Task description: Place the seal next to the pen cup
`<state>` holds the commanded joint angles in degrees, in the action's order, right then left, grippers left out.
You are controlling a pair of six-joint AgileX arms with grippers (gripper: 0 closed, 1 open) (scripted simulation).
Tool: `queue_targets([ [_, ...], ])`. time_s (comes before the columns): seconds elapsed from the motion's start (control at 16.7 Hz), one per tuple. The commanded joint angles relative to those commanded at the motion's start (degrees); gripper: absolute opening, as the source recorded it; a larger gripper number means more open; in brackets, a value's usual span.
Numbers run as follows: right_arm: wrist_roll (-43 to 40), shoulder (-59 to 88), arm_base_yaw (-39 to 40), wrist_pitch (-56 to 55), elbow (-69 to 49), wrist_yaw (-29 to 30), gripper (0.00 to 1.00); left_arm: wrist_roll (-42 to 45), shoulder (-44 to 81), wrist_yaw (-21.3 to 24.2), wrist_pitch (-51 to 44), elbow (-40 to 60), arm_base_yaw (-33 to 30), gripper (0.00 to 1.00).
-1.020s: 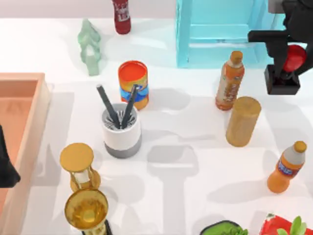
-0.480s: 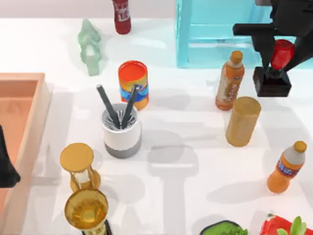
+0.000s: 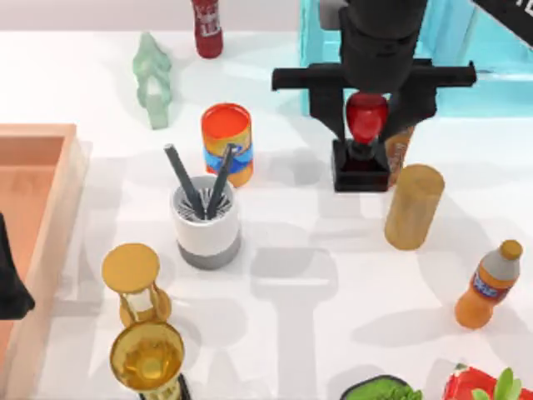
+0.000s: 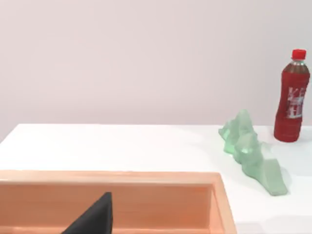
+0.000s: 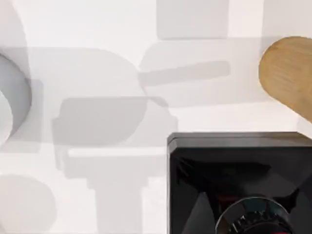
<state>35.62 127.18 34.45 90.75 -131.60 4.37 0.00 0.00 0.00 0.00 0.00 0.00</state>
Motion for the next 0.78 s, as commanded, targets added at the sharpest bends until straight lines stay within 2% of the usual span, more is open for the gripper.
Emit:
queue_targets([
  [0.3, 9.88, 1.4, 10.24, -1.48, -2.71, 2.76, 0.0, 0.0, 0.0, 0.0, 0.0, 0.0, 0.0, 1.0],
  [0.78, 10.17, 0.61, 10.5, -3.85, 0.35, 2.73, 0.0, 0.0, 0.0, 0.0, 0.0, 0.0, 0.0, 1.0],
])
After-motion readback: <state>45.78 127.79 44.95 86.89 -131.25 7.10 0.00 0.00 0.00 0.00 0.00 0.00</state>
